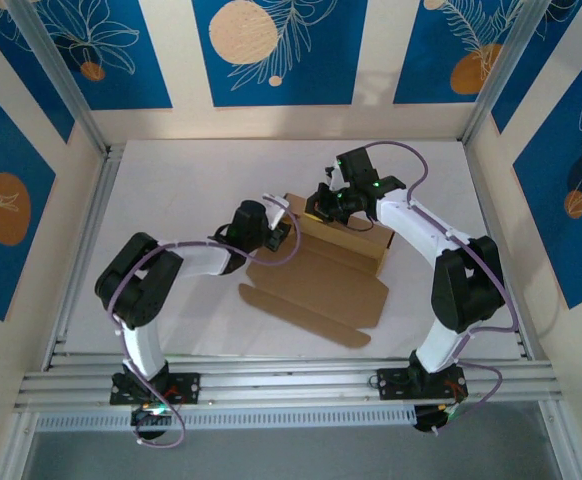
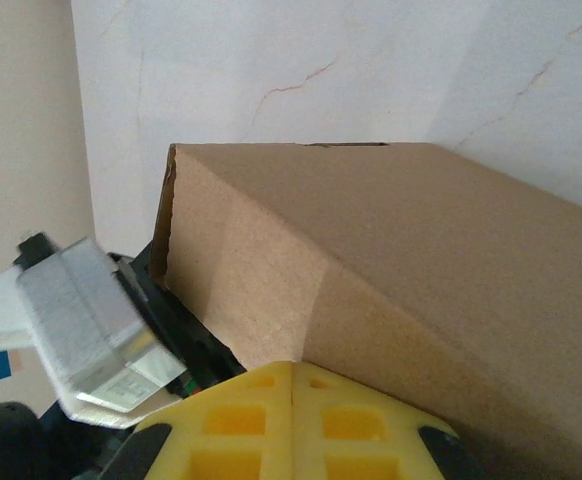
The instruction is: Fold the paper box
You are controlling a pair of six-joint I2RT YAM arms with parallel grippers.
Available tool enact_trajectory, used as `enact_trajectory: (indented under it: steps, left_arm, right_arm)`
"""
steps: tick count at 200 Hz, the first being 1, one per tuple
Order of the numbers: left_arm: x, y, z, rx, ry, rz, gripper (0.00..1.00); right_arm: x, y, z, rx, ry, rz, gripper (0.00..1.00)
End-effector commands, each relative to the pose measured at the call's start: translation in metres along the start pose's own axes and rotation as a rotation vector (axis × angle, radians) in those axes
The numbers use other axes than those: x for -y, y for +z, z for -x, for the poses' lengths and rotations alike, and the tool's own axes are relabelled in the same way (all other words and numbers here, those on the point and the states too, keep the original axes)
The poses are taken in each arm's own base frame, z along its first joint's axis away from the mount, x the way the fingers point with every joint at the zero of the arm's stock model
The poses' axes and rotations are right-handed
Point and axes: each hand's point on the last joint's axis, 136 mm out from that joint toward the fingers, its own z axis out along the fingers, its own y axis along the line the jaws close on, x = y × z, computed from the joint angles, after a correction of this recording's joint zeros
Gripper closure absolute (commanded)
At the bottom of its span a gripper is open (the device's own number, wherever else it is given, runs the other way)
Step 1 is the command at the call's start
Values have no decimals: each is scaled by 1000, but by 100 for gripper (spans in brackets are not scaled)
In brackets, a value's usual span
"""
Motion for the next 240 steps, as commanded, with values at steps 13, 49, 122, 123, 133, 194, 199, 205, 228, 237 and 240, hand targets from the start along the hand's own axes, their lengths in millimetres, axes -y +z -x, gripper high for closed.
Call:
enact_trajectory:
  steps: [13,49,122,123,133,194,199,205,228,237,240]
  left_arm:
    - [-2,12,2,-28,-6,-13,74]
    - [-4,16,5,-42,4,-9,91]
    - [-4,11,-3,-66,59,-8,99]
    - [-4,11,-3,-67,59,-9,99]
    - [-4,10,-2,-65,60,-6,99]
    - [-11,12,1,-64,50,37,100]
    - [-12,12,1,-64,49,45,100]
    - [-14,13,3,-62,46,59,100]
    - [-18,14,5,-62,39,111,100]
    - [-17,14,6,-60,42,125,100]
    - [-16,15,7,-59,43,131,100]
  right_arm:
    - [2,7,-13,-61,32,-6,100]
    - [-13,2,-11,-73,34,65,100]
    - [5,-31,55,78,144,34,69]
    - [5,-31,55,79,146,31,69]
    - [17,-23,59,78,159,-9,69]
    - [34,43,39,-160,238,20,70]
    - [32,46,36,-177,234,25,70]
    - [30,50,32,-199,231,36,71]
    - [18,61,16,-278,225,102,73]
    - [13,64,11,-303,220,125,73]
    - [11,65,9,-311,217,132,74]
